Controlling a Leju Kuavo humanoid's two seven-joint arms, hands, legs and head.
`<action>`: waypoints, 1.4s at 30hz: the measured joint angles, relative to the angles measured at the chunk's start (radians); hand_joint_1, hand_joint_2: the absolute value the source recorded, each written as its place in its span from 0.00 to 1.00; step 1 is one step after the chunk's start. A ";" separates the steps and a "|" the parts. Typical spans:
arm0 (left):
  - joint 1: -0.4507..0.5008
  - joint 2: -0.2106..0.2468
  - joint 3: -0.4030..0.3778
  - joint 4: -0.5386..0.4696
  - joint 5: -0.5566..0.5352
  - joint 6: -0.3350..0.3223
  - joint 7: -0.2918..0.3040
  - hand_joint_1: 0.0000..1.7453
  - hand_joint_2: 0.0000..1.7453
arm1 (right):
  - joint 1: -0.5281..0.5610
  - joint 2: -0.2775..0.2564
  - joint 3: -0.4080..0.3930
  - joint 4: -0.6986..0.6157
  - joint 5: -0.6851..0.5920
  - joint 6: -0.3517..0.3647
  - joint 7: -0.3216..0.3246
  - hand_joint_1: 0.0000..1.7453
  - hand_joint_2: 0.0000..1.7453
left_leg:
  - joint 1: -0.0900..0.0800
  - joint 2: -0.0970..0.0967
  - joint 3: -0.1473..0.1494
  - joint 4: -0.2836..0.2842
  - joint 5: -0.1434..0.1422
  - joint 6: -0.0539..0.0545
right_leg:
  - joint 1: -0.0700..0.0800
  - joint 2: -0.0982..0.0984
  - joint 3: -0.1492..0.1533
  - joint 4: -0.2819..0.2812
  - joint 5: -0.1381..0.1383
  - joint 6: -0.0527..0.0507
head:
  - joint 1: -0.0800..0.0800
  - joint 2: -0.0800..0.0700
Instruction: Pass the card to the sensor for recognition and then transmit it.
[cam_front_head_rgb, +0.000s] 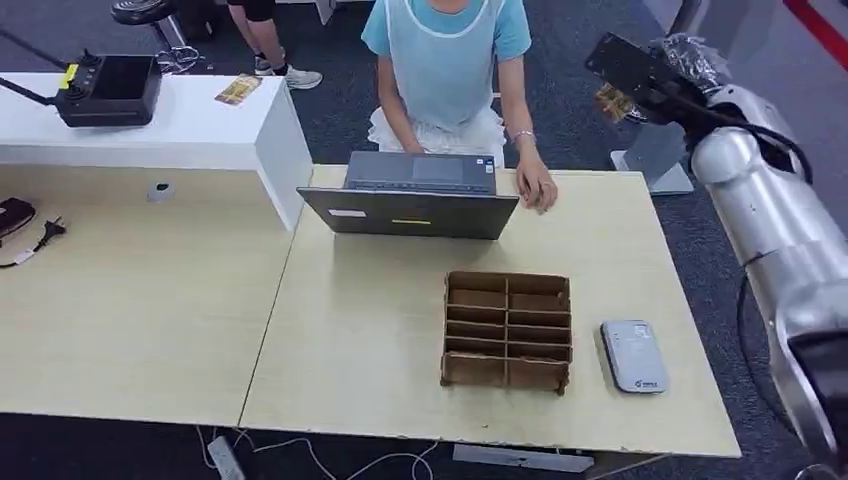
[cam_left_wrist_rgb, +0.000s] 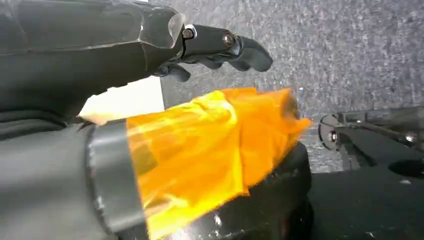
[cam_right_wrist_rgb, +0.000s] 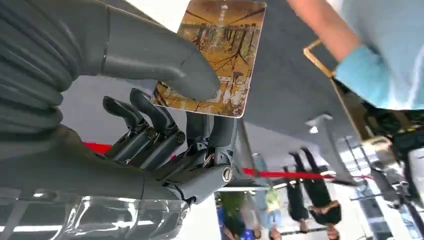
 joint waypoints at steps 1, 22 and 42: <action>0.004 0.000 0.000 0.000 0.000 0.000 0.000 0.00 0.00 | -0.012 0.012 0.004 0.011 -0.049 0.001 -0.003 1.00 1.00 | 0.000 -0.004 -0.002 0.000 0.001 0.000 | 0.000 -0.004 0.000 0.000 0.000 0.000 | 0.000 0.000; 0.013 0.002 -0.002 0.000 -0.012 -0.007 0.008 0.00 0.00 | -0.068 0.114 0.042 0.088 -0.001 -0.001 0.007 1.00 1.00 | -0.001 -0.005 -0.004 0.000 0.001 0.000 | -0.001 -0.006 0.000 -0.001 0.000 0.000 | 0.000 0.000; 0.013 0.001 -0.028 0.000 -0.029 -0.018 0.008 0.00 0.00 | -0.100 0.245 0.076 0.216 0.203 -0.045 0.050 1.00 1.00 | -0.002 -0.005 -0.004 0.000 0.001 0.000 | -0.001 -0.006 0.000 -0.001 0.000 0.000 | 0.000 0.000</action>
